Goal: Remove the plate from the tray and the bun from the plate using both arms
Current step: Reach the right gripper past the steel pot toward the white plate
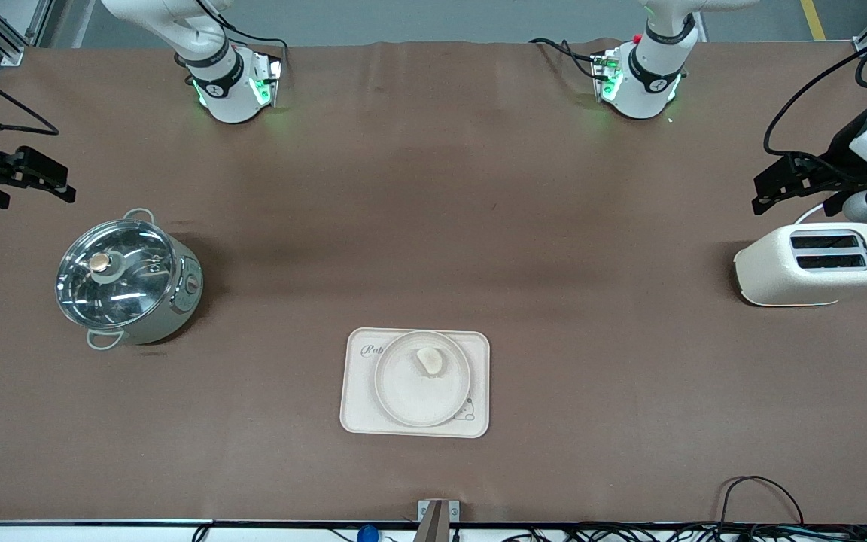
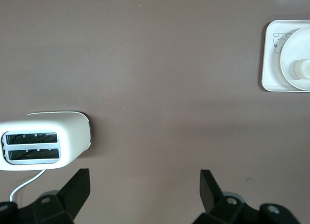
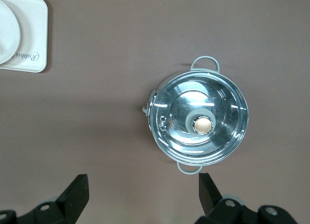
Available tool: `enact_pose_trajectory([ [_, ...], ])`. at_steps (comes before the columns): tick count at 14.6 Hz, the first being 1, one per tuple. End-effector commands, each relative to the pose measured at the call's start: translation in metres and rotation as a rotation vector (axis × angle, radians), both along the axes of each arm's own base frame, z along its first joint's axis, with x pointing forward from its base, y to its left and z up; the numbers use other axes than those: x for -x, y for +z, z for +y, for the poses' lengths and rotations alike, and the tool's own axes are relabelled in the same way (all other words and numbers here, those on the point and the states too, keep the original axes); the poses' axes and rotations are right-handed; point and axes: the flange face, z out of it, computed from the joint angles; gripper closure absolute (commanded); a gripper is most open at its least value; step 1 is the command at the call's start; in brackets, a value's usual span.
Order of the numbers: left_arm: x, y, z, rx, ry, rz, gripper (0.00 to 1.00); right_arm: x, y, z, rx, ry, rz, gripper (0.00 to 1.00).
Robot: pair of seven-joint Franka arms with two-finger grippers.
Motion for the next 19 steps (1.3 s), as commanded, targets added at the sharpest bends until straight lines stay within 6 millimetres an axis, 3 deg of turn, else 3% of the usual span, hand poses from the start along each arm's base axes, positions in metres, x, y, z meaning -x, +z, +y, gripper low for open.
enact_pose_trajectory([
  [1,0.002,0.004,0.0,0.014,0.016,0.0,0.0,-0.001,0.009,0.006,-0.012,-0.001,-0.01,0.0],
  [8,0.002,0.004,0.002,0.016,0.016,0.0,0.0,-0.009,0.002,0.018,-0.045,0.008,-0.005,0.0],
  [9,0.002,0.004,0.002,0.016,0.016,0.0,0.0,-0.012,-0.004,0.024,-0.044,0.015,0.005,0.0],
  [11,0.002,0.004,0.002,0.016,0.017,0.0,0.0,-0.022,-0.011,0.058,-0.045,0.068,0.013,0.0],
  [14,0.003,0.004,0.001,0.016,0.017,0.0,0.0,-0.054,-0.053,0.115,-0.117,0.061,0.04,0.0],
  [17,0.002,0.005,0.002,0.015,0.017,-0.003,0.0,-0.094,-0.12,0.164,-0.144,0.027,0.017,0.0],
  [19,0.003,0.004,0.001,0.015,0.016,0.002,0.0,-0.11,-0.166,0.203,-0.173,0.001,-0.002,0.0],
])
